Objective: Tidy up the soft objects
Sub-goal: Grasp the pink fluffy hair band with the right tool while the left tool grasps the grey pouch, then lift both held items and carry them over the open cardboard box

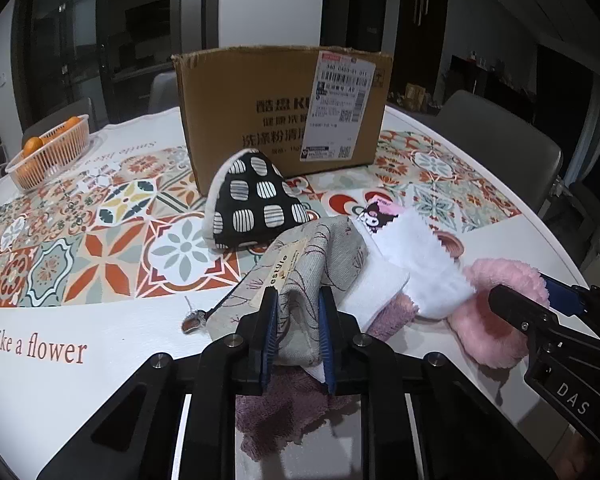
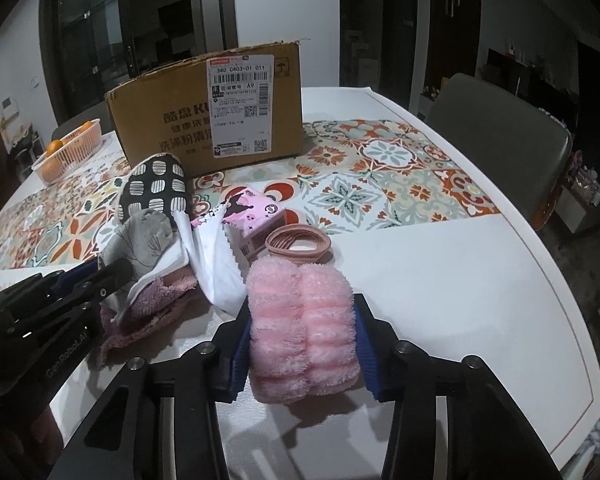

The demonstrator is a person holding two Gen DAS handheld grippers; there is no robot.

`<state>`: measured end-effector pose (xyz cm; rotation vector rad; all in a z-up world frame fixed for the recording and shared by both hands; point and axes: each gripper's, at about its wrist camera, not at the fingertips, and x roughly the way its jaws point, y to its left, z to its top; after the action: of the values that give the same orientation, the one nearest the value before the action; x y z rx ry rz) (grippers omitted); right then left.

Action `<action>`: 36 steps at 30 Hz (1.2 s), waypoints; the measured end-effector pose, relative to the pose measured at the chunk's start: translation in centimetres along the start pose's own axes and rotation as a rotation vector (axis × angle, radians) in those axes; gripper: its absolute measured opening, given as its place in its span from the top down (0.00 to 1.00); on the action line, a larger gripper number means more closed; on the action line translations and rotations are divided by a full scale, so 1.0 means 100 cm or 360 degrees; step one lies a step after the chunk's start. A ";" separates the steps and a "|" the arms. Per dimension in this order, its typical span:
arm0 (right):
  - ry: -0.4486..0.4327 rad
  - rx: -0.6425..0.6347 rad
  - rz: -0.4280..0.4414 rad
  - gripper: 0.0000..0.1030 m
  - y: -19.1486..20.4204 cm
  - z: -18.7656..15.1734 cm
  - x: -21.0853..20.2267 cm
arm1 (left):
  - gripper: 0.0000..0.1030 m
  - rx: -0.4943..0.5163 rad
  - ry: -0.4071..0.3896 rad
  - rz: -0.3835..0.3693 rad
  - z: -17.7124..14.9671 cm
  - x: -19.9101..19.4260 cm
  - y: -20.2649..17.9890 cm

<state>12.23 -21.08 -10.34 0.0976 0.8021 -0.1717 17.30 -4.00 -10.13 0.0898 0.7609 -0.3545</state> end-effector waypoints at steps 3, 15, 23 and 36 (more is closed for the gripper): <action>-0.0022 0.0006 -0.0009 0.57 -0.002 0.002 -0.006 | 0.82 -0.0008 -0.0033 0.0010 0.001 -0.008 -0.001; -0.0169 0.0020 -0.0013 0.58 -0.009 0.010 -0.038 | 0.82 -0.0031 -0.0183 0.0048 0.010 -0.052 -0.006; -0.0310 0.0013 0.0020 0.58 -0.008 0.025 -0.062 | 0.82 -0.0041 -0.0257 0.0074 0.024 -0.079 -0.006; -0.0472 0.0017 0.0131 0.58 -0.001 0.055 -0.082 | 0.82 -0.0075 -0.0342 0.0096 0.056 -0.099 -0.001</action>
<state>10.52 -21.08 -0.66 0.1118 0.5005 -0.1094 14.35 -2.46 0.70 0.0299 0.5525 -0.2832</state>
